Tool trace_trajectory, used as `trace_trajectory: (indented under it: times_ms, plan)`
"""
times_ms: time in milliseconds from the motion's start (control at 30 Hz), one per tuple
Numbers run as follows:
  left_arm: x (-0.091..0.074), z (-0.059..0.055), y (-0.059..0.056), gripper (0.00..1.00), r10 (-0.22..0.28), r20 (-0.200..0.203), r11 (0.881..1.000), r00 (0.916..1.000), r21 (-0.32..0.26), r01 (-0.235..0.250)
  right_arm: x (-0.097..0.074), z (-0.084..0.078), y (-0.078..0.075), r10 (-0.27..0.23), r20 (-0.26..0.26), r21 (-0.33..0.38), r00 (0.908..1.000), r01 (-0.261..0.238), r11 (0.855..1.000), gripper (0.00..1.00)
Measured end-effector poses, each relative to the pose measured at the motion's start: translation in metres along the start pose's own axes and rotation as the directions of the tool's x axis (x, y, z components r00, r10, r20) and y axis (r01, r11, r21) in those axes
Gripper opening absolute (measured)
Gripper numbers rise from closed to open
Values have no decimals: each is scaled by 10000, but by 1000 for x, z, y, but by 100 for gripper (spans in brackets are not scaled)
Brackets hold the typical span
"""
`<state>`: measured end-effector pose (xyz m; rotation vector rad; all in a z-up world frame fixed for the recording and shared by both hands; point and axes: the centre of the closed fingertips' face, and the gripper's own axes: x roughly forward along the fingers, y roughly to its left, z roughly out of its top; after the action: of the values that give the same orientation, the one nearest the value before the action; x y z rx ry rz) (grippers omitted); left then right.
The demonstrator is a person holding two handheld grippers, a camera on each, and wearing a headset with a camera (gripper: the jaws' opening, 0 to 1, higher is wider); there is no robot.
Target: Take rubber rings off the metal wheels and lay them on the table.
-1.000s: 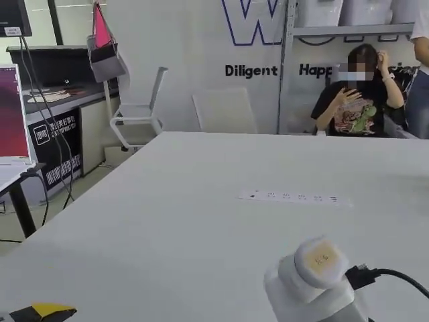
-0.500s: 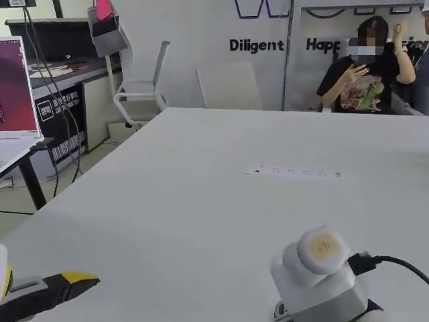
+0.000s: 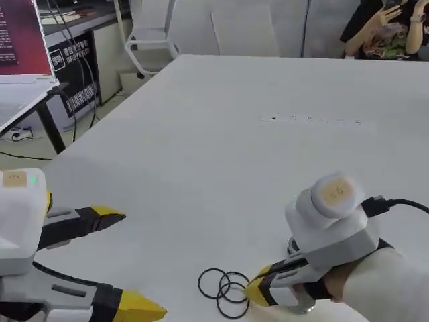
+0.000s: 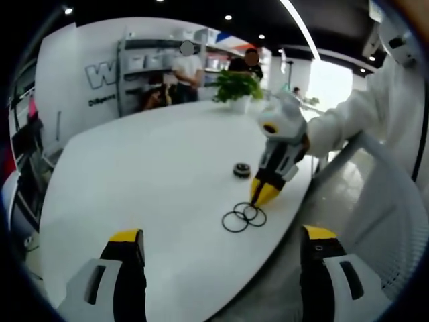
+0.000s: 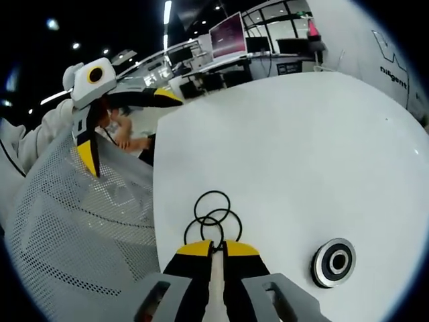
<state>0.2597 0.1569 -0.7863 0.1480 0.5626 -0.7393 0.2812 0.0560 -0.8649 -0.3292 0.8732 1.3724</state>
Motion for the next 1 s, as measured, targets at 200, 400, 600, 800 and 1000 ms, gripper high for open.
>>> trace_trajectory:
  times_ms: [200,400,600,800,1000]
  plan:
    - [2,-3,-2,98,-168,-117,9998,9998,63,168,-12,5,-2,-243,200,-473,9995,252,9986,16]
    - [1,-1,-4,98,-232,-138,9995,9996,215,235,-37,10,-6,-431,547,-640,9976,465,9969,23]
    - [3,4,-5,98,-351,-172,9985,9992,417,358,-65,11,-19,-898,1139,-526,9894,963,9940,28]
    - [10,19,-4,98,-472,-90,9963,9988,715,477,-95,7,-33,-1212,1947,-330,9733,1300,9910,31]
    - [20,41,-6,98,-678,-111,9874,9976,1427,687,-120,-7,-51,-1890,2664,409,9452,1848,9819,34]
